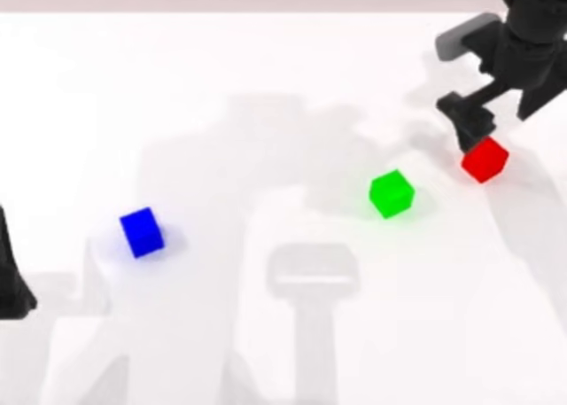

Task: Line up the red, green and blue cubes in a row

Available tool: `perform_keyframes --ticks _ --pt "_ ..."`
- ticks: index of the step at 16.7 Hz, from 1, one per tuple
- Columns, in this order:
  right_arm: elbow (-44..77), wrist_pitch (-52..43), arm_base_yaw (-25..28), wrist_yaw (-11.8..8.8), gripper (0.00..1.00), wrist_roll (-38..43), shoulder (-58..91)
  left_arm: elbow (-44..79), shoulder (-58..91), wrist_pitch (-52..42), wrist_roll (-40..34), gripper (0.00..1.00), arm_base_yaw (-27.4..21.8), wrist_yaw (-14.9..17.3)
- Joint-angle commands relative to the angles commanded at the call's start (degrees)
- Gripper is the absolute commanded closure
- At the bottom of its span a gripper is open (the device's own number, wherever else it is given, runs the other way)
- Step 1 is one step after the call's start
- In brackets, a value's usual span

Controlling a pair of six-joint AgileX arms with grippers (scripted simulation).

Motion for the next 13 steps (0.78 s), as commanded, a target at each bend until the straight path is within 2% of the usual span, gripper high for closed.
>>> perform_keyframes --ticks 6,11,13 --pt "-10.81 14.07 0.16 0.03 0.0 0.2 2.69 0.0 0.0 0.0 0.0 0.0 0.0 0.0" --pt "-12.07 15.47 0.19 0.04 0.0 0.21 3.18 0.0 0.0 0.0 0.0 0.0 0.0 0.0" --pt "-12.07 15.47 0.19 0.04 0.15 0.21 3.18 0.0 0.0 0.0 0.0 0.0 0.0 0.0"
